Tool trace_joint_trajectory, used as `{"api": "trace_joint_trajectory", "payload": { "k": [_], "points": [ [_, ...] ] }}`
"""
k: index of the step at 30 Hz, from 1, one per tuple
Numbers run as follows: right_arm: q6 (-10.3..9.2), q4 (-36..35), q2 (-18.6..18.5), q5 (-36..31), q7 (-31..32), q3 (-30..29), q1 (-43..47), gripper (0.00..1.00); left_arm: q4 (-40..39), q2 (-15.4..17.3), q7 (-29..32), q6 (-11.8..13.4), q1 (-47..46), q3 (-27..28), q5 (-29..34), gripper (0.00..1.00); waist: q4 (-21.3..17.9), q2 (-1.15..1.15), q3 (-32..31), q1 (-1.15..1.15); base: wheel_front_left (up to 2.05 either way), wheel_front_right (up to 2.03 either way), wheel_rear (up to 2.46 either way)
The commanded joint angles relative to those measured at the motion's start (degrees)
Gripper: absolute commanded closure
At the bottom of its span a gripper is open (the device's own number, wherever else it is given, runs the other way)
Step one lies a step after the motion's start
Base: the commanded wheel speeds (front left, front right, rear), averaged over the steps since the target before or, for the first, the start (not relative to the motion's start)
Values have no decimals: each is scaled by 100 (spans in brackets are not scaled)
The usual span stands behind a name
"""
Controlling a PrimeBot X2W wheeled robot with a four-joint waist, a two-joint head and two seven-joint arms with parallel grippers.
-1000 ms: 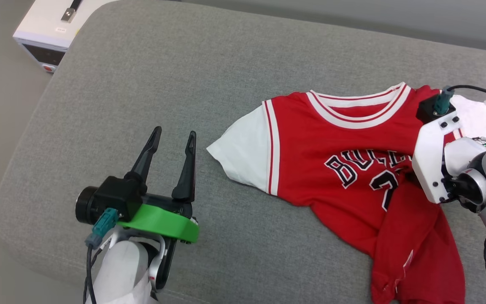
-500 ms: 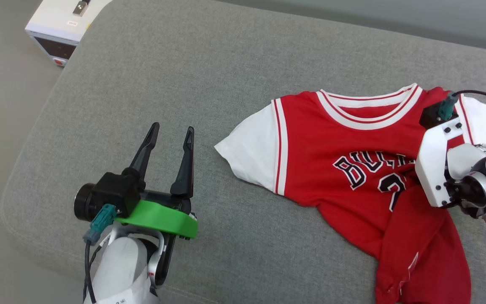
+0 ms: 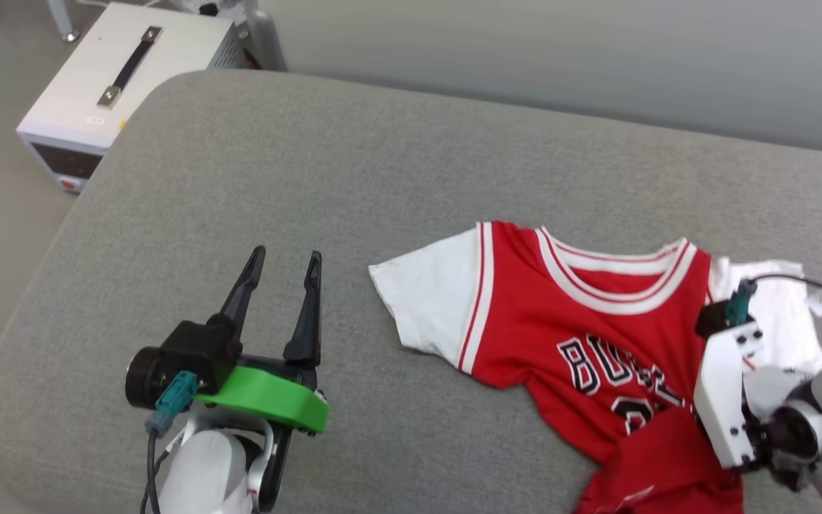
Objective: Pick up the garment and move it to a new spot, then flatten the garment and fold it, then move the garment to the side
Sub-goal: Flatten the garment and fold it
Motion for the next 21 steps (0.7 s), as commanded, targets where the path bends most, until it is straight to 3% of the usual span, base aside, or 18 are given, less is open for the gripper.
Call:
{"api": "trace_joint_trajectory", "payload": {
  "k": [1, 10, 11, 12, 13, 21],
  "points": [
    [-4, -13, -19, 72, 120, 2, 403, 100, 29, -25, -34, -15, 109, 17, 62, 0, -180, 0, -214, 0, 0, 0, 0],
    [-4, -650, 123, 81, -3, -639, 1372, 100, 79, 3, -34, -16, 262, -29, 18, 0, -346, 0, -306, 0, 0, 0, 0],
    [-4, -719, 166, 34, -85, -722, 1416, 95, 84, 12, -34, -16, 264, -29, 13, 0, -371, 0, -298, 0, 0, 0, 0],
    [-4, -789, 201, -1, -165, -775, 1438, 60, 86, 18, -34, -16, 262, -23, 10, 0, -394, 0, -292, 0, 0, 0, 0],
    [-4, -845, 259, -23, -270, -875, 1459, 0, 89, 24, -34, -16, 256, -12, 9, 0, -422, 0, -286, 0, 0, 0, 0],
    [-4, -1524, 596, -6, -1197, -1481, 1388, 0, 93, 73, -34, -16, 212, 45, -33, 0, -698, 0, -323, 0, 0, 0, 0]
  ]
}}
